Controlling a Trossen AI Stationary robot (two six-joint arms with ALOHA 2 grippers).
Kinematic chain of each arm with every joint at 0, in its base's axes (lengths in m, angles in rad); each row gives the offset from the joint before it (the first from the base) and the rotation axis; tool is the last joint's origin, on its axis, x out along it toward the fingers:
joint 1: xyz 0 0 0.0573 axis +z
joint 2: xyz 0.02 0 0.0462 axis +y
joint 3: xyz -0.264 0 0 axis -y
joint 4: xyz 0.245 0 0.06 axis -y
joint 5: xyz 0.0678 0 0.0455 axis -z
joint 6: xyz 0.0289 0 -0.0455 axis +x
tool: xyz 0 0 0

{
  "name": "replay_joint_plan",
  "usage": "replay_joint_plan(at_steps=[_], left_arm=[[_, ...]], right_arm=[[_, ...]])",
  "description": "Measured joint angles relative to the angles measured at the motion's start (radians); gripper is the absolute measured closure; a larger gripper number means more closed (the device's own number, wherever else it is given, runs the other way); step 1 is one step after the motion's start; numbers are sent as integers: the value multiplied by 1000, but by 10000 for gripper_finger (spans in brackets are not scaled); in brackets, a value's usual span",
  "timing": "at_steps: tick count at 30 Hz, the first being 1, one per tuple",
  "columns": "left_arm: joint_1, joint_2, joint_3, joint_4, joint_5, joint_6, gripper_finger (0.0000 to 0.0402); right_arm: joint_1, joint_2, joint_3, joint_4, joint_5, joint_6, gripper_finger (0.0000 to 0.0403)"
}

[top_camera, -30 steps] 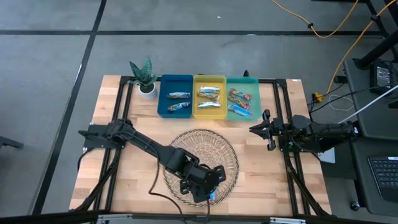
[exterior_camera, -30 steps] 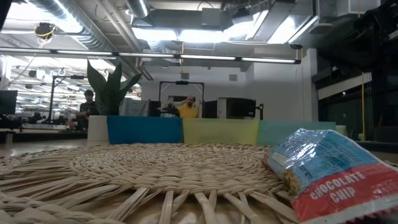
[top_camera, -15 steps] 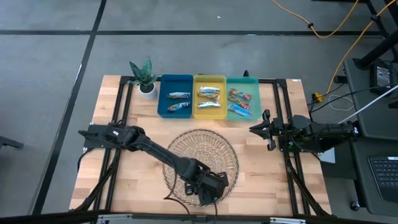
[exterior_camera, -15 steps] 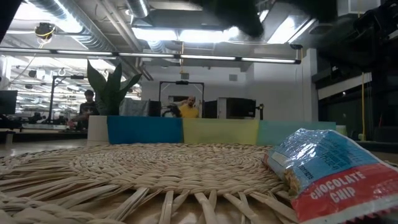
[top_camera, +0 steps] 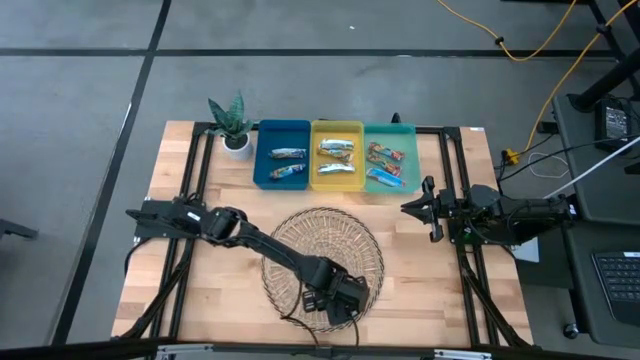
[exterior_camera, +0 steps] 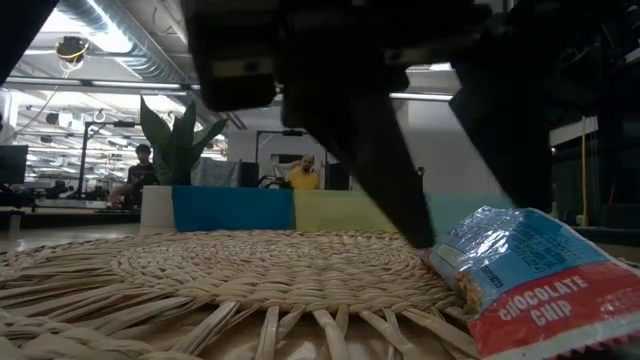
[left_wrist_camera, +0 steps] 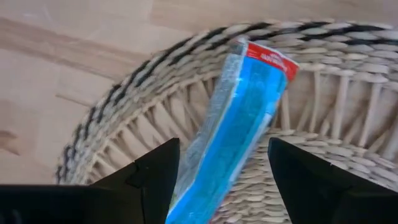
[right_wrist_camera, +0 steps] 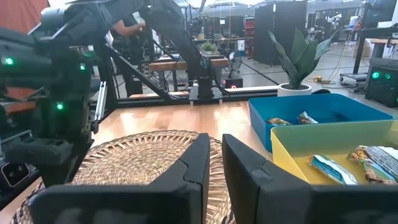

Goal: Pick and place Granola Bars by type
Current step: Put the red granola bar into the green bin

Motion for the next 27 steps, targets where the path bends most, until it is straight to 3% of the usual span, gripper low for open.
replay_joint_plan(at_steps=[5,17,27], left_arm=[[1,11,0,10,20,-19,190],[3,17,0,9,51,-80,311],[4,17,0,8,45,-128,384]], right_arm=[[0,0,0,0,0,0,354],[0,0,0,0,0,0,354],[0,0,0,0,0,0,354]])
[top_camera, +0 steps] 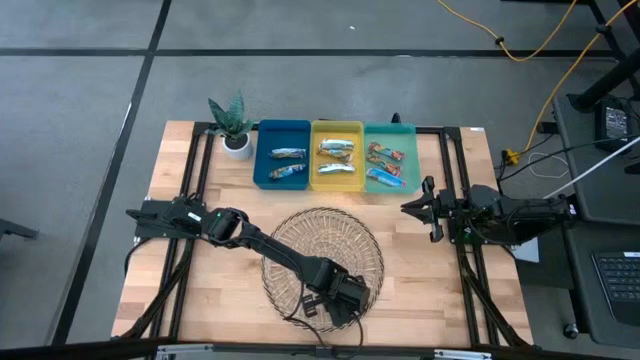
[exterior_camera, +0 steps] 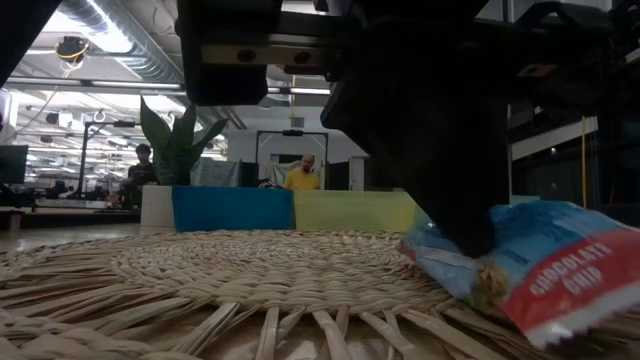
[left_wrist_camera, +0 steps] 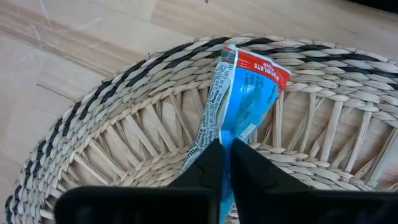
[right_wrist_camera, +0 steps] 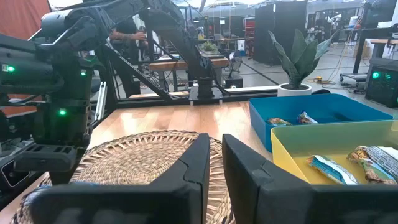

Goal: Pick and place Granola Bars by type
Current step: Put the red granola bar into the green bin

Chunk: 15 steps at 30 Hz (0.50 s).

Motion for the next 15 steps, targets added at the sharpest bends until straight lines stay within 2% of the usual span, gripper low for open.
replay_joint_plan(at_steps=[6,15], left_arm=[[0,0,0,-4,-11,-30,398],[7,-36,3,-54,-129,-31,399]], right_arm=[[0,0,0,0,0,0,354],[0,0,0,0,0,0,354]])
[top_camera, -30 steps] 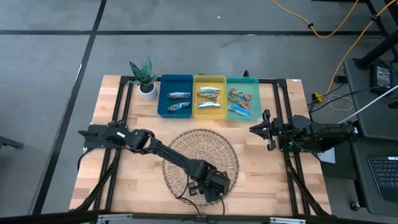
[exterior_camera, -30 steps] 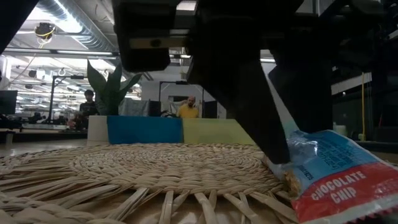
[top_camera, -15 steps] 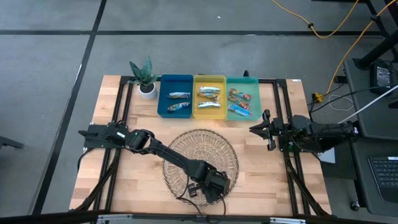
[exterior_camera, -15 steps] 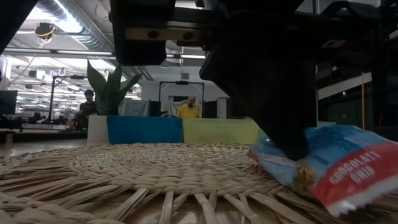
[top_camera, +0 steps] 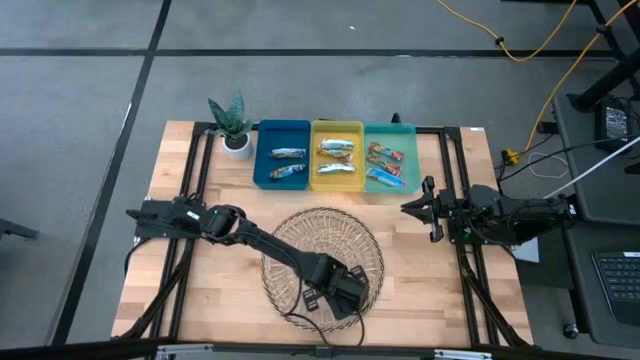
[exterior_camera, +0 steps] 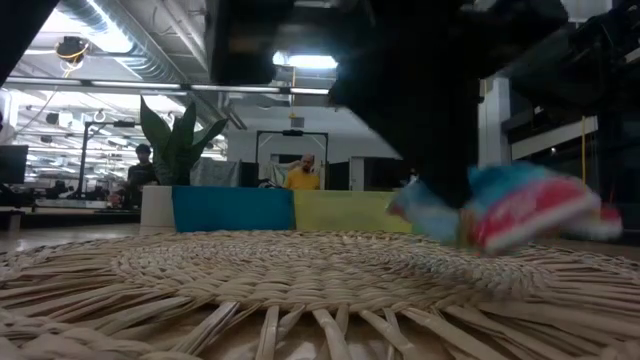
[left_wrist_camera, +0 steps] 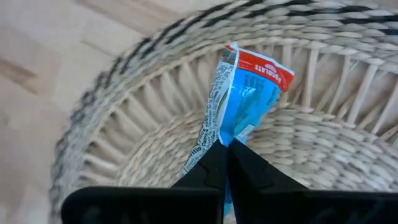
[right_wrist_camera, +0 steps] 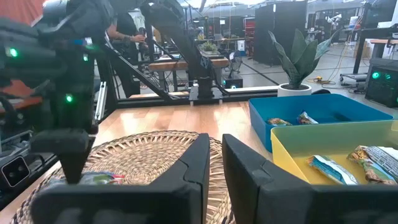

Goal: Pick and place Granola Bars by type
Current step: Put the red granola bar into the green bin

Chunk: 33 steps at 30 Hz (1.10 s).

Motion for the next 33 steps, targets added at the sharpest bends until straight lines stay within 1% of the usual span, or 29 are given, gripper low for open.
replay_joint_plan(at_steps=[4,15,18,33], left_arm=[[10,-12,37,-30,-19,-31,401],[57,-18,205,-142,-57,-113,400],[75,-48,193,-147,-73,-132,399],[188,-197,197,-124,-71,-336,400]], right_arm=[[0,0,0,-1,0,0,354],[0,0,0,0,1,0,354],[0,0,0,0,0,0,354],[0,0,0,0,0,0,354]])
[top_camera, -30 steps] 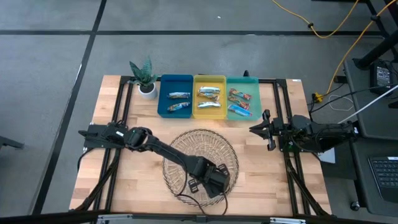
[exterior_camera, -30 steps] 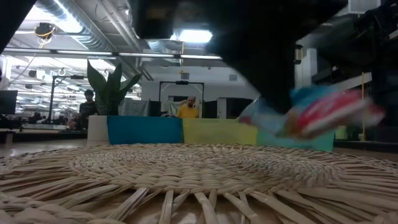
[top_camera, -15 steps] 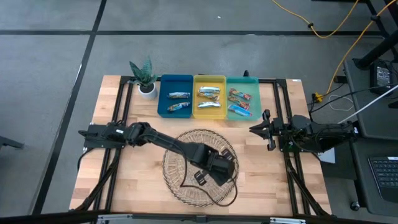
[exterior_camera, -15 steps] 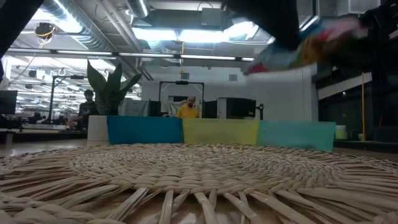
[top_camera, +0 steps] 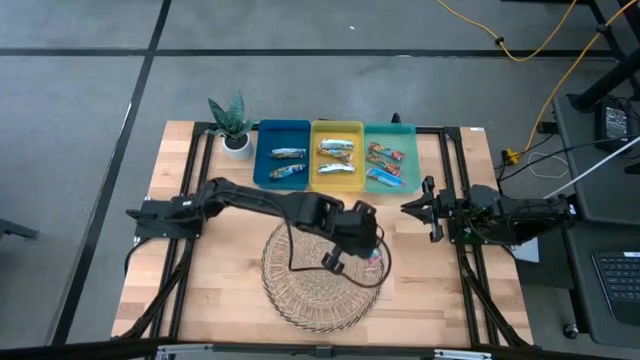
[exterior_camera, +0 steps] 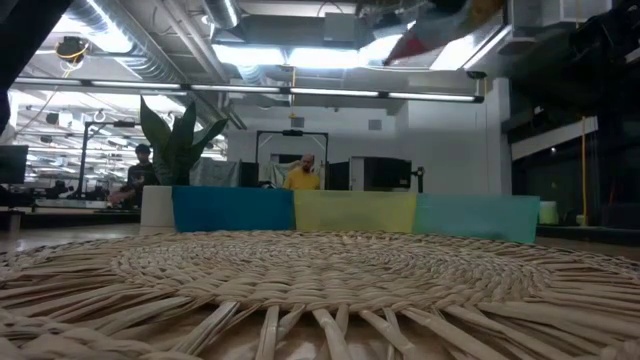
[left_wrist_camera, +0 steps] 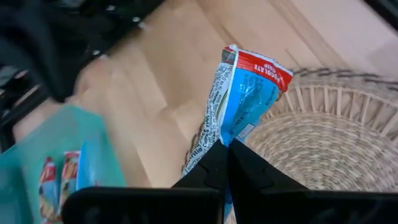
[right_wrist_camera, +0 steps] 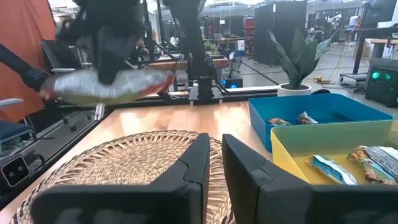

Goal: Pick and place Granola Bars by type
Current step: Put the red granola bar into the green bin

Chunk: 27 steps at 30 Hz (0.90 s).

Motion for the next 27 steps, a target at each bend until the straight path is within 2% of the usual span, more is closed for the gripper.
replay_joint_plan(at_steps=[15,23,27], left_arm=[[32,-110,-1,15,10,-173,400],[47,-142,-1,173,9,-185,400],[71,-142,-1,233,-8,-185,400]], right_arm=[[0,0,0,0,0,33,354],[0,0,0,3,0,121,354],[0,0,0,10,42,132,354]])
